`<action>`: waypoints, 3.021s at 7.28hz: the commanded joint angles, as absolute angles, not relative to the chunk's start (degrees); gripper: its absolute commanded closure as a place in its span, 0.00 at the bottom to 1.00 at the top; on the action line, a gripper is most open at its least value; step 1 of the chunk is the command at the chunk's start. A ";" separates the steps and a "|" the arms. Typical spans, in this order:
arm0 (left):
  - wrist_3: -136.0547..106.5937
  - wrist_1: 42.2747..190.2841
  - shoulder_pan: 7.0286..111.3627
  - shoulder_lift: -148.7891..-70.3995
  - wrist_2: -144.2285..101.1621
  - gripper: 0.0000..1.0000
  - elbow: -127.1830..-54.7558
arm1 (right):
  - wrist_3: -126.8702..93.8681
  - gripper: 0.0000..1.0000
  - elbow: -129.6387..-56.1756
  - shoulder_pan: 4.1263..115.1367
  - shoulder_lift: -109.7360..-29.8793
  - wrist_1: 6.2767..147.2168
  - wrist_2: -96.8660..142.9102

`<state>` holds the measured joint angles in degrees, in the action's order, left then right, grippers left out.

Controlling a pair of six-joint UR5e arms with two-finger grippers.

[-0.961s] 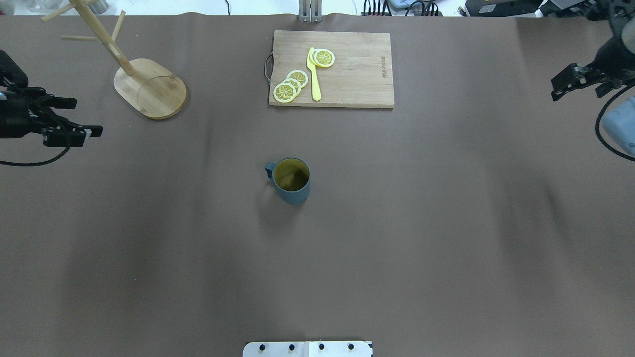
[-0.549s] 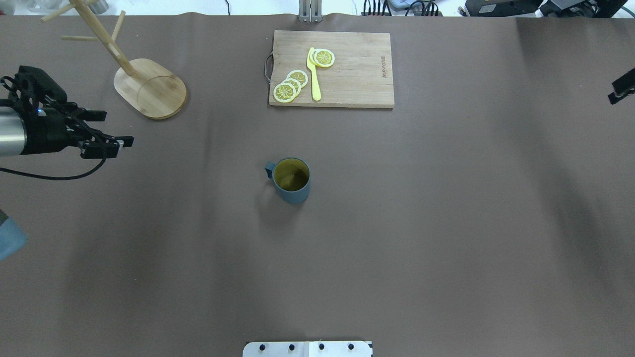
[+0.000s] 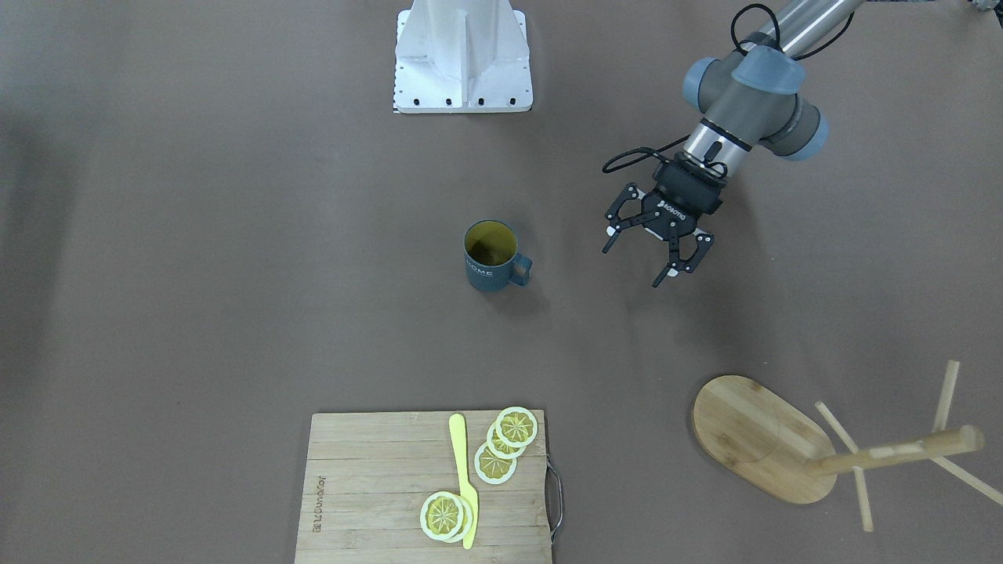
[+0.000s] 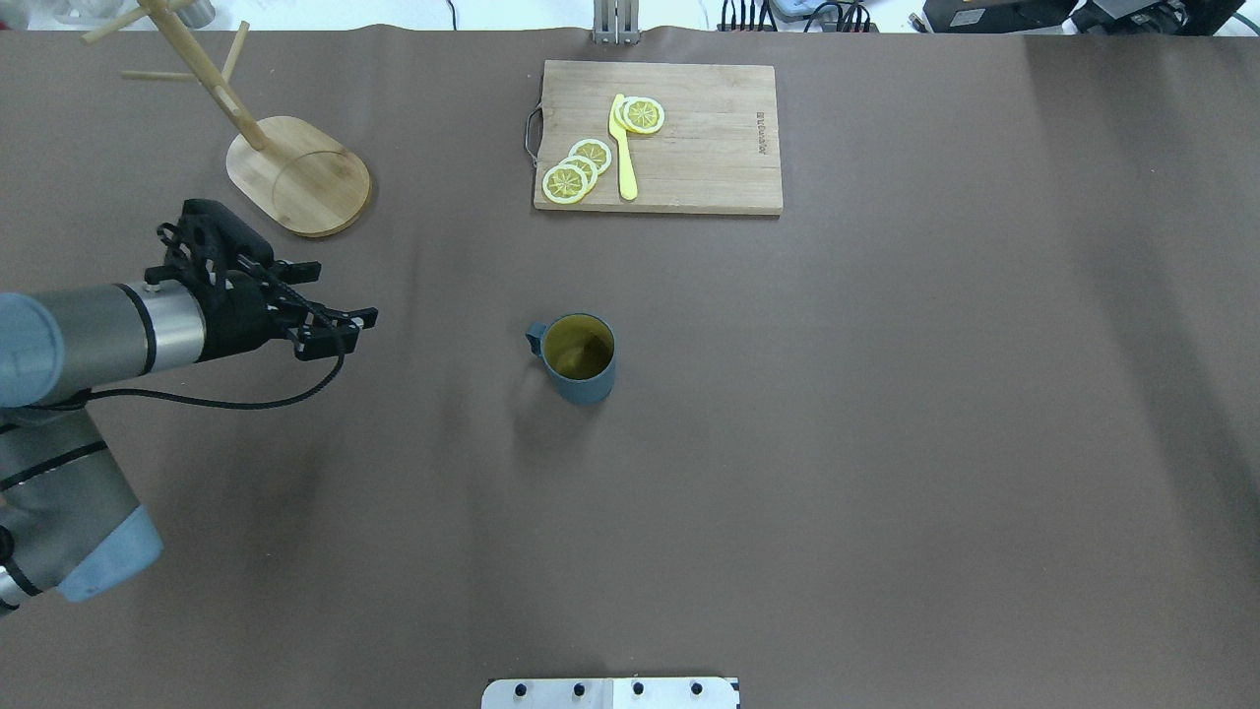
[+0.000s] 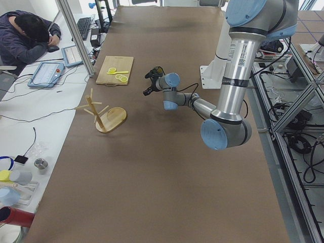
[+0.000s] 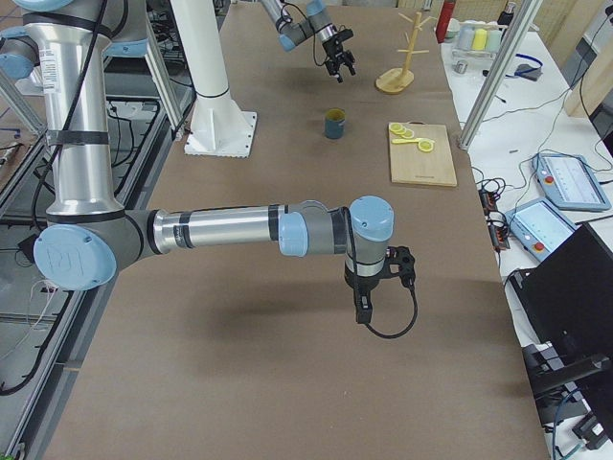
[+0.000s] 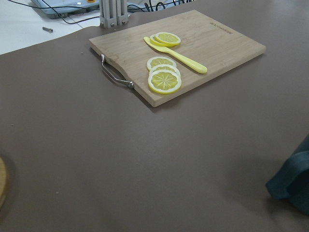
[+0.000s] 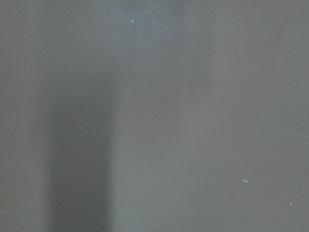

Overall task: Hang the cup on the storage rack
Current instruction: 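Reach the left gripper to the teal mug and grasp its handle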

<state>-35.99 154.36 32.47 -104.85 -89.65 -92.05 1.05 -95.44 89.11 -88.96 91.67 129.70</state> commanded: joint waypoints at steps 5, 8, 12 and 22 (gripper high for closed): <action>-38.41 153.81 24.80 -114.51 -83.15 0.12 -85.18 | 0.88 0.00 -95.45 89.21 -89.12 91.67 129.73; -38.41 154.07 24.70 -114.52 -83.14 0.31 -84.55 | 0.62 0.00 -95.45 89.21 -89.21 91.67 129.64; -38.50 154.51 24.52 -114.96 -83.14 0.44 -83.85 | 0.53 0.00 -95.36 89.21 -89.21 91.67 129.55; -44.91 154.60 24.52 -116.98 -83.23 1.00 -81.56 | 0.44 0.00 -95.45 89.21 -89.30 91.67 129.55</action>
